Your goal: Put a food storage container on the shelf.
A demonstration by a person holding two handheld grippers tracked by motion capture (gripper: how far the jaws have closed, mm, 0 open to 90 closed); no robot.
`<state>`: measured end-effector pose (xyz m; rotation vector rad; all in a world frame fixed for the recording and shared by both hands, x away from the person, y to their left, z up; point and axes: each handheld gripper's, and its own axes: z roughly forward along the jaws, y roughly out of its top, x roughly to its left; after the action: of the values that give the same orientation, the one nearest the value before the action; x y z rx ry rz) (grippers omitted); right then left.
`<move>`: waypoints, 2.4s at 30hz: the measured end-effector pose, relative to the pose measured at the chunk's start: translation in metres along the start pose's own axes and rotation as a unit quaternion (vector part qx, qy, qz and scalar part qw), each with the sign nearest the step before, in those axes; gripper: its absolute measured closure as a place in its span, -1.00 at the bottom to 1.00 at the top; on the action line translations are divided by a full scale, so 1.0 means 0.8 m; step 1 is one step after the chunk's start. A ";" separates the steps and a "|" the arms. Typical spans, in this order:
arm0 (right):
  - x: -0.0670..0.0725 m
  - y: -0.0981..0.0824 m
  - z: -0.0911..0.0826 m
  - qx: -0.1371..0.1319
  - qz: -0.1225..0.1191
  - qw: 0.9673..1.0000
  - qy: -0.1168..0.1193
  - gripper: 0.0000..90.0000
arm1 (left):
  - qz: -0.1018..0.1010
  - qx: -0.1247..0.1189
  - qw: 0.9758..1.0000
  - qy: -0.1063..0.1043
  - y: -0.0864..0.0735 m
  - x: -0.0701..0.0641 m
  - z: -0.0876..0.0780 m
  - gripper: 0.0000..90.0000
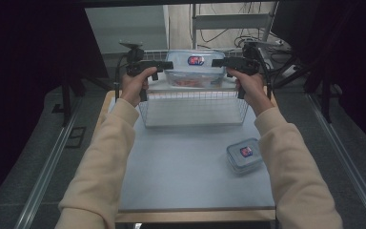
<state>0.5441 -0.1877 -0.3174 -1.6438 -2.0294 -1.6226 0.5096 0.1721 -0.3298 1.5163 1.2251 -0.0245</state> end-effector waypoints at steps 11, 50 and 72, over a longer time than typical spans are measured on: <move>0.009 0.001 -0.026 -0.020 -0.045 0.999 -0.024 -0.58 | 0.032 -0.006 0.999 0.017 -0.020 -0.006 -0.023 -0.30; 0.008 -0.071 -0.015 0.019 -0.156 0.988 -0.009 1.00 | 0.072 0.007 0.997 -0.018 -0.086 -0.038 -0.049 -0.29; 0.008 -0.078 -0.034 0.002 -0.153 0.988 0.002 1.00 | 0.065 0.011 0.998 -0.017 -0.104 -0.030 -0.051 -0.28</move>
<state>0.4813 -0.1952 -0.3428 -1.3794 -2.3771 -1.7015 0.4187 0.1722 -0.3594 1.6049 1.1006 0.0220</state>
